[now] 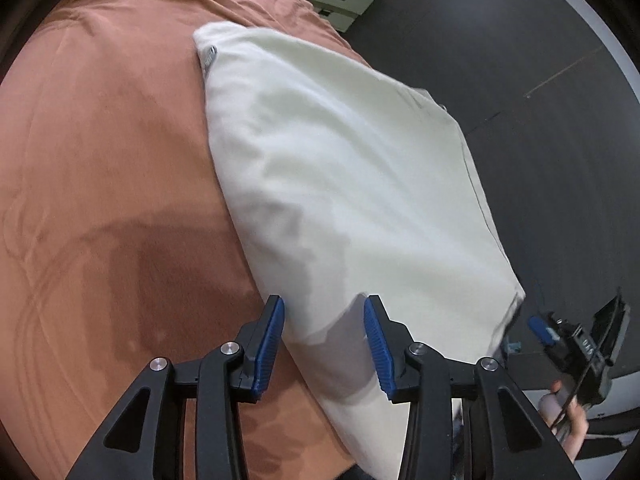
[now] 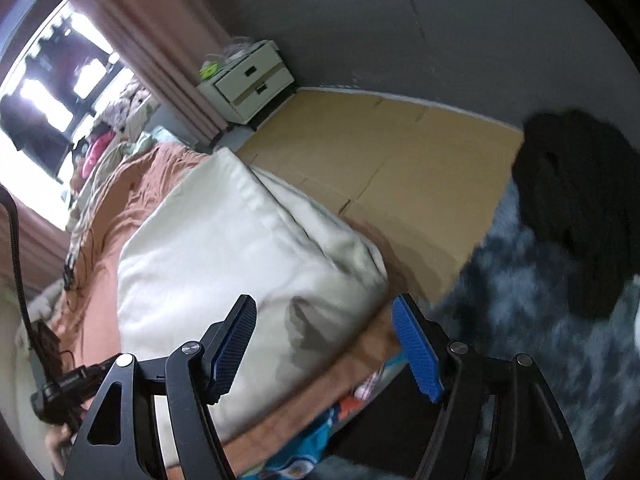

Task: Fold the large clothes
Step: 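Carry the bundle with both tools and lower it onto the duvet corner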

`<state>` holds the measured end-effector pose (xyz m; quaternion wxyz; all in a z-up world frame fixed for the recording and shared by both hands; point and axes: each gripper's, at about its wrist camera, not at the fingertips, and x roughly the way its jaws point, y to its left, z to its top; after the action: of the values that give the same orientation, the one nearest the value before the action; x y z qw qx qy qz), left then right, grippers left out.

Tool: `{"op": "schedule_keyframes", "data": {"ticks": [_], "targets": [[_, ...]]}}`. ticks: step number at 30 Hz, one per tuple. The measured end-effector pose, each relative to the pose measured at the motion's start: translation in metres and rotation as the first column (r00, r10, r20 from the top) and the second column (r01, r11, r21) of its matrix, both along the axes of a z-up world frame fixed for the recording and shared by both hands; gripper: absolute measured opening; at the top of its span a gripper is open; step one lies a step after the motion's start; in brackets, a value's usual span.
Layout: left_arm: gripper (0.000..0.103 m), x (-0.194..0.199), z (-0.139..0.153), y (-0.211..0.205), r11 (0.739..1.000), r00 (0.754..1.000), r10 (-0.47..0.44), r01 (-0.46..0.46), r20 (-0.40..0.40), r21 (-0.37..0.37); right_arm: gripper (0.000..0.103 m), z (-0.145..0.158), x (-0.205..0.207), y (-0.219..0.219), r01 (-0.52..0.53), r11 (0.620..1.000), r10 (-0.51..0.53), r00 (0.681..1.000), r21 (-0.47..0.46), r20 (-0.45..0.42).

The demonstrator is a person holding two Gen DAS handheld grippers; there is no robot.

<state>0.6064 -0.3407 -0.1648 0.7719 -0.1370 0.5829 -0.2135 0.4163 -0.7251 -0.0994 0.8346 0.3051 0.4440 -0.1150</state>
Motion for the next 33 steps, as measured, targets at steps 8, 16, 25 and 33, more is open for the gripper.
{"op": "schedule_keyframes", "data": {"ticks": [8,16,25,33], "targets": [[0.048,-0.018,-0.009,-0.008,0.999,0.999,-0.04,0.04,-0.023,-0.015,0.005,-0.056,-0.008,0.011,-0.035,0.969,0.03,0.999,0.246,0.024],[0.049,-0.029,-0.013,-0.012,0.998,0.998,-0.054,0.053,-0.03,-0.046,0.002,-0.049,0.008,-0.007,0.068,0.977,-0.081,0.995,0.204,0.055],[0.061,-0.04,-0.028,-0.011,0.994,0.996,-0.024,0.015,-0.083,-0.105,0.083,-0.056,-0.011,0.004,0.09,0.957,-0.12,0.988,0.274,0.094],[0.061,-0.05,-0.03,-0.025,0.989,0.994,-0.066,0.053,-0.087,-0.141,0.028,-0.091,0.009,0.009,0.114,0.919,-0.15,0.986,0.378,0.067]]}}
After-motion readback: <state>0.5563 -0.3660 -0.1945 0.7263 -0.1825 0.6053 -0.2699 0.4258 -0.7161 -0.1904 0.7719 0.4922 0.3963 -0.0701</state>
